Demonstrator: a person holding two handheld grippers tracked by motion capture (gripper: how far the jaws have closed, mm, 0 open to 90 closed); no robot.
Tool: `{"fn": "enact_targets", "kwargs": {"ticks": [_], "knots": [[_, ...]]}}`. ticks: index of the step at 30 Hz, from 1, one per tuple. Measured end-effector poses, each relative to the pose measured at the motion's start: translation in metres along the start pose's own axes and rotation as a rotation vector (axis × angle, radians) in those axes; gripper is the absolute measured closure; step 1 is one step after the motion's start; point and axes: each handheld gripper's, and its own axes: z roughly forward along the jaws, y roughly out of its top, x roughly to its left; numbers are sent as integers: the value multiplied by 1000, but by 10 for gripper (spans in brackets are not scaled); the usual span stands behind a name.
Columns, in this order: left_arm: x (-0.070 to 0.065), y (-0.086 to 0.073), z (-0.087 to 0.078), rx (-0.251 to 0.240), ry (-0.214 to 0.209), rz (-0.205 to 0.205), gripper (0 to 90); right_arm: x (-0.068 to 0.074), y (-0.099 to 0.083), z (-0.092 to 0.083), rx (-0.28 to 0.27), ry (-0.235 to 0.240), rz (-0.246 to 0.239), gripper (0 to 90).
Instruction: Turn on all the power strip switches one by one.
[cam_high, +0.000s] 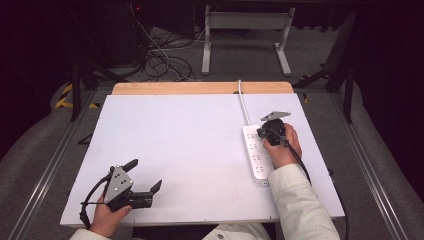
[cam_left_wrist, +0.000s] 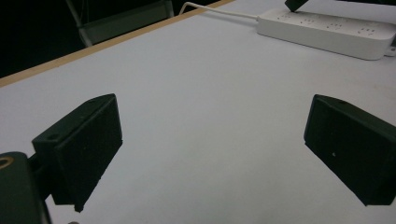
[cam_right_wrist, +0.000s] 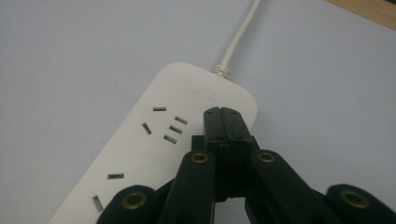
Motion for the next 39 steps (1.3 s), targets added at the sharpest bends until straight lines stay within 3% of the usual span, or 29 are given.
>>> {"fn": "enact_targets", "kwargs": {"ticks": [16, 21, 25, 27, 31, 39], "knots": [[0, 0, 0, 3, -3, 10, 47, 2, -2, 2, -2, -14, 1, 900], [0, 0, 0, 3, -4, 3, 47, 9, -1, 3, 6, -58, -40, 900], [0, 0, 0, 2, -3, 1, 47, 8, -2, 3, 2, -48, -25, 900], [1, 0, -1, 1, -4, 5, 47, 8, -1, -2, -14, -48, -28, 900], [2, 0, 0, 2, -3, 6, 47, 9, 6, -21, -103, -12, -22, 900], [0, 0, -1, 0, -8, 2, 47, 14, 8, -38, -131, 16, -19, 900]]}}
